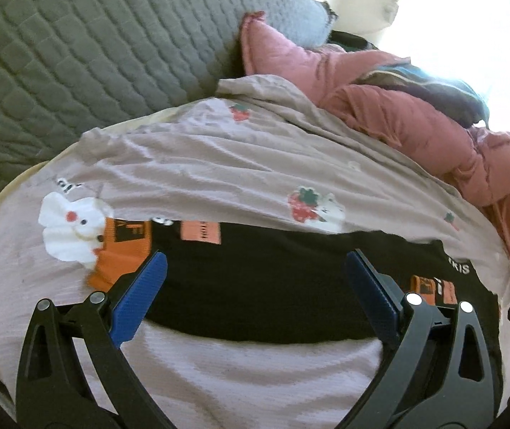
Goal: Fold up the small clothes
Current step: 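Move the left tool to the orange cuff of the other sleeve, then close the left tool on the orange cuff and lift it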
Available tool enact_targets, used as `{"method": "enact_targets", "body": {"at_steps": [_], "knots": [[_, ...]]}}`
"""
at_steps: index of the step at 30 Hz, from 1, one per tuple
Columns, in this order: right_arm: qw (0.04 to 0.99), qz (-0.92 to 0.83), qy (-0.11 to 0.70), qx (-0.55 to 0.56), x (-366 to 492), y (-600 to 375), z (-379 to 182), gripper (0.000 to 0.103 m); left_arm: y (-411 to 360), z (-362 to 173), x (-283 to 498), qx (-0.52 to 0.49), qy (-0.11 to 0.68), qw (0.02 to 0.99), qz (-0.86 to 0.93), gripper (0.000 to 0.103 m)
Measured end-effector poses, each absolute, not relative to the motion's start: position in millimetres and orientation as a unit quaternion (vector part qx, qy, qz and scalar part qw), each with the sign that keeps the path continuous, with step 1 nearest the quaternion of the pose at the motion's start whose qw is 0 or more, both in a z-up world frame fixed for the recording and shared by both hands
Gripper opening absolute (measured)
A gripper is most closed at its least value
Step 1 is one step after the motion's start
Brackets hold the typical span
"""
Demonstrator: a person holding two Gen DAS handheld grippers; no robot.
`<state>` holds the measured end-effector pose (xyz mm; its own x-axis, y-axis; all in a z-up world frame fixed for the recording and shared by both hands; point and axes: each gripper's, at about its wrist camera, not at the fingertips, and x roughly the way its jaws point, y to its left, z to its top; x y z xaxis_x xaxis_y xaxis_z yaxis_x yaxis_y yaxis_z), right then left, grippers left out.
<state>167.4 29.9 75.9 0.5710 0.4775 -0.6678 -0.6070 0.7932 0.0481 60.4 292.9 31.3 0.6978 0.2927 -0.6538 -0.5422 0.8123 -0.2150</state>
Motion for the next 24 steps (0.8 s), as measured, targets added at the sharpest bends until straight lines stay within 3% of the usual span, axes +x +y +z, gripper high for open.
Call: {"method": "enact_targets", "body": {"at_steps": [24], "knots": [[0.832,0.397,0.359,-0.145,155.5,150.0,43.4,0.098,354.0,-13.3,31.5,-0.301,0.321,0.839,0.322,0.093]]}}
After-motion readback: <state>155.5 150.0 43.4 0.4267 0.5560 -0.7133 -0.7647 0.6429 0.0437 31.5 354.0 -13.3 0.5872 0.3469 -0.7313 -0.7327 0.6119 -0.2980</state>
